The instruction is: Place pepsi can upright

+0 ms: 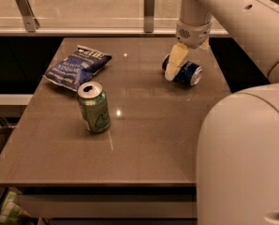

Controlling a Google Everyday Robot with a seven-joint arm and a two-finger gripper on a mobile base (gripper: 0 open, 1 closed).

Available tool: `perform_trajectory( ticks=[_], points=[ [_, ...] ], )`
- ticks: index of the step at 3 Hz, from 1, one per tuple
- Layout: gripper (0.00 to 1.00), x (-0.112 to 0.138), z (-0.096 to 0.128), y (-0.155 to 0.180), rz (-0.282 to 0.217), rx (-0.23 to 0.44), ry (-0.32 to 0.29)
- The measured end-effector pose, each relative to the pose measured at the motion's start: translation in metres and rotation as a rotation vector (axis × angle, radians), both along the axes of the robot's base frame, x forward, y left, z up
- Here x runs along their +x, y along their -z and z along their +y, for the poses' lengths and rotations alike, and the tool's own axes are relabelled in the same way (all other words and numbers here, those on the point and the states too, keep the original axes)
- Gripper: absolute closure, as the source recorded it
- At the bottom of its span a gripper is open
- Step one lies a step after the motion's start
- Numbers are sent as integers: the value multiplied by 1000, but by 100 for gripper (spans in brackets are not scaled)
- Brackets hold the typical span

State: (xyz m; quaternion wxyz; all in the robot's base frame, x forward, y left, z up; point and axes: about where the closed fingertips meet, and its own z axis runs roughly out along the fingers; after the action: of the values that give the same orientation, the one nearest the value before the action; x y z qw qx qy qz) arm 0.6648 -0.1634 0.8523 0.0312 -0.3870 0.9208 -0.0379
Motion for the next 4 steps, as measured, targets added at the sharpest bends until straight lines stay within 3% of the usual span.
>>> perform_trajectory(
  ticks=[2,4],
  points=[
    [0,2,8,12,20,16,-2],
    [41,-4,10,19,26,25,9]
  ],
)
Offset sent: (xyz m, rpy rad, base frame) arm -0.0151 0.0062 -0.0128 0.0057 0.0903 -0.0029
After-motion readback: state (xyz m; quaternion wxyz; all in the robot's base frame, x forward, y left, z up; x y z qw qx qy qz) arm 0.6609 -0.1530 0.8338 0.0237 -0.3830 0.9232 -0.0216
